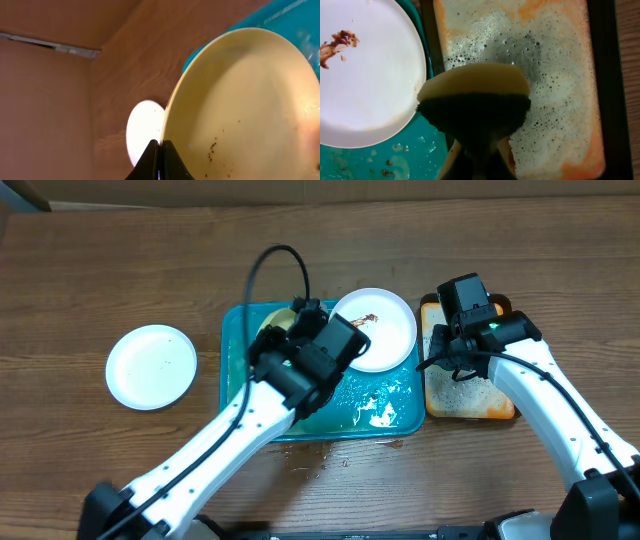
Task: Clean dirty plates on tray and stack at the side
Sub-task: 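Lift the yellow plate with the left gripper and carry it left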
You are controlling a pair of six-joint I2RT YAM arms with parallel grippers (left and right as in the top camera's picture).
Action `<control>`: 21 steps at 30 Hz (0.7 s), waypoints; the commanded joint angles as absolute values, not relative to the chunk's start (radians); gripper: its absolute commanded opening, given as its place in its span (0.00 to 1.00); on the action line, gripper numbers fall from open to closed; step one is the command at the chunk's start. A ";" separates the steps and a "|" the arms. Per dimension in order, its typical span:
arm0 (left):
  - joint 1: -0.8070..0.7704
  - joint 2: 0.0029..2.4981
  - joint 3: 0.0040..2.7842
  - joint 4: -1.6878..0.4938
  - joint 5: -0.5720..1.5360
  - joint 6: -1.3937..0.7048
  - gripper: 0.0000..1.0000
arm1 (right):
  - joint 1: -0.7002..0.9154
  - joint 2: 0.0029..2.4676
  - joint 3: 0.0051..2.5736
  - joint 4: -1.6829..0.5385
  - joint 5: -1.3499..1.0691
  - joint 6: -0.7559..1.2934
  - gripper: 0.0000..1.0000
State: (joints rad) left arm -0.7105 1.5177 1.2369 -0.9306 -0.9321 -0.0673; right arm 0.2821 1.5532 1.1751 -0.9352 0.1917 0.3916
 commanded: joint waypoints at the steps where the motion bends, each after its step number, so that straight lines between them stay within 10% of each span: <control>1: -0.714 1.569 1.212 -0.945 -1.041 -0.047 0.04 | 0.279 1.549 1.185 -0.934 0.212 0.393 0.04; 21: -0.778 1.582 1.213 -0.896 -1.219 -0.072 0.04 | 0.279 1.549 1.185 -0.935 0.209 0.393 0.04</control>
State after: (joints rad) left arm -0.7731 1.5852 1.2102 -0.8764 -1.1973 -0.0666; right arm 0.2821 1.5532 1.1751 -0.9363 0.1913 0.3912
